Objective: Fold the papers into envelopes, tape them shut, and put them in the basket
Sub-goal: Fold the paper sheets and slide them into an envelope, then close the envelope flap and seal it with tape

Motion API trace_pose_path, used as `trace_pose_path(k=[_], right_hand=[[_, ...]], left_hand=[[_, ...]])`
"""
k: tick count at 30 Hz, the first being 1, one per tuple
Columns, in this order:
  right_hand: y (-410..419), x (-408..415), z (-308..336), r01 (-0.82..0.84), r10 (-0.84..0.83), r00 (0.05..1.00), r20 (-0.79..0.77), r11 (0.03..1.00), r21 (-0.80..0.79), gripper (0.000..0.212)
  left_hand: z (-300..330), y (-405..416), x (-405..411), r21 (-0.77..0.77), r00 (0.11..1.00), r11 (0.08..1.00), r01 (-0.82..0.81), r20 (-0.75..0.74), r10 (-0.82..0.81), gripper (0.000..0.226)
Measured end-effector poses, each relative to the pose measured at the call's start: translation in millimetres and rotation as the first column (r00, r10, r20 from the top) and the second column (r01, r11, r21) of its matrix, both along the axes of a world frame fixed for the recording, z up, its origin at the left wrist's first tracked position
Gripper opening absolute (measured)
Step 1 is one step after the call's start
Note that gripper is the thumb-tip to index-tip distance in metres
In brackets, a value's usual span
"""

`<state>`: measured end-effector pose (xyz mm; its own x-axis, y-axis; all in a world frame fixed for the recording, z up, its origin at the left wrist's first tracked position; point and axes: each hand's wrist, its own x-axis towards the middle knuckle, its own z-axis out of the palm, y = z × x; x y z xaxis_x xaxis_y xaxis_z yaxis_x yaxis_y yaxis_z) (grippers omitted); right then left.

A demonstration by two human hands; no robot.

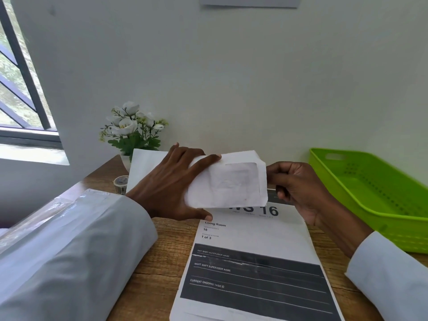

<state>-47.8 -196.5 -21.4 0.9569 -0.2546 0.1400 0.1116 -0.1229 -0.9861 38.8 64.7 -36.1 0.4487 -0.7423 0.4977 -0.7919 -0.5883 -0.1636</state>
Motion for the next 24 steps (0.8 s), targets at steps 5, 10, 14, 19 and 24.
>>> trace_pose_path(k=[5, 10, 14, 19, 24], right_hand=[[5, 2, -6, -0.017, 0.017, 1.0, 0.014, 1.0, -0.017, 0.022], [14, 2, -13, -0.06, 0.058, 0.998, -0.031, 0.996, -0.069, 0.037], [14, 3, -17, -0.067, 0.059, 0.994, -0.091, 0.995, -0.08, 0.034], [8, 2, -12, -0.085, 0.086, 0.996, -0.037, 0.996, 0.017, 0.035], [7, -3, 3, -0.196, 0.193, 0.98, 0.038, 0.974, 0.113, 0.052]], left_hand=[[0, -3, -2, -0.004, 1.0, 1.0, -0.005, -0.011, 0.005, 0.112], [-1, -9, -6, 0.018, 1.0, 1.0, 0.005, 0.002, -0.005, 0.112], [-2, -10, -6, 0.024, 1.0, 1.0, 0.013, 0.005, -0.013, 0.111], [1, -8, -6, -0.051, 0.999, 0.998, -0.021, 0.029, 0.022, 0.113], [6, -13, -13, -0.151, 0.998, 0.987, -0.06, 0.025, 0.065, 0.117]])
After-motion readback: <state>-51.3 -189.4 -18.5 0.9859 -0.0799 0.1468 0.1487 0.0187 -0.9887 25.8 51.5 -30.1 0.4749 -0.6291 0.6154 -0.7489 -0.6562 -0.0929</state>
